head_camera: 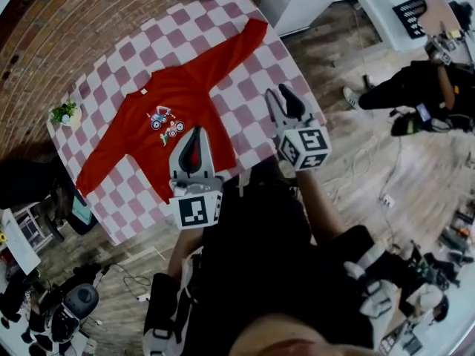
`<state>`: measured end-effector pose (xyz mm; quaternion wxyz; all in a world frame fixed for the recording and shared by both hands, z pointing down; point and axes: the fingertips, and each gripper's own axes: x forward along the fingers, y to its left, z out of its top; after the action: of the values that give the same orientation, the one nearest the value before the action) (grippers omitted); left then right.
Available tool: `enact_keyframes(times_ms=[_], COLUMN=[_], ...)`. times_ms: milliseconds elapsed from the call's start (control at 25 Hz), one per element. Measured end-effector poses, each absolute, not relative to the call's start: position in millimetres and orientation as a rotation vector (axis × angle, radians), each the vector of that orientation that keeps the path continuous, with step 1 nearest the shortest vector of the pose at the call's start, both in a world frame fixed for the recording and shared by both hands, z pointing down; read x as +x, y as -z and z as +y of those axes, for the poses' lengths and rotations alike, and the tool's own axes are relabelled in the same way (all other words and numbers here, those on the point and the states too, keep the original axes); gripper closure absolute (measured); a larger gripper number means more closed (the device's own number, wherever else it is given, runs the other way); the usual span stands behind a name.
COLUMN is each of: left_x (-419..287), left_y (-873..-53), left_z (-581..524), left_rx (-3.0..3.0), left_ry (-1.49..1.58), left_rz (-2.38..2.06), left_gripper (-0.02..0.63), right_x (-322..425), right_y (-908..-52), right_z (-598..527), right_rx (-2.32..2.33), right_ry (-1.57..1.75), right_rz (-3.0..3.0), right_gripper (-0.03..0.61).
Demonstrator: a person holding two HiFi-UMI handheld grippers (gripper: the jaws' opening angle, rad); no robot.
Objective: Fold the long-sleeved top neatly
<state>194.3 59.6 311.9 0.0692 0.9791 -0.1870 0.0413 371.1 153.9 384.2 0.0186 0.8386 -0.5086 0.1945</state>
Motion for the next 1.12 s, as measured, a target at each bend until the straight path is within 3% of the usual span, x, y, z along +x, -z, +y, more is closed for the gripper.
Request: enact_keyframes(times_ms=[600,1120], left_x=[320,382], left_y=[-335,-374], left_z=[26,1], left_rx=[2.856,2.791], left_ry=[-0.177,-0.284], left_rz=[-0.785,-0.876], left_gripper=[0.615,0.615], right_x=[547,634], right_y=[-485,-615], right_z=[76,19], right_rx=[2.463,2.354], right_ry=[-0.879,-1.152], right_rz=[-1.548,-1.397], right_gripper=[0.453,0.451])
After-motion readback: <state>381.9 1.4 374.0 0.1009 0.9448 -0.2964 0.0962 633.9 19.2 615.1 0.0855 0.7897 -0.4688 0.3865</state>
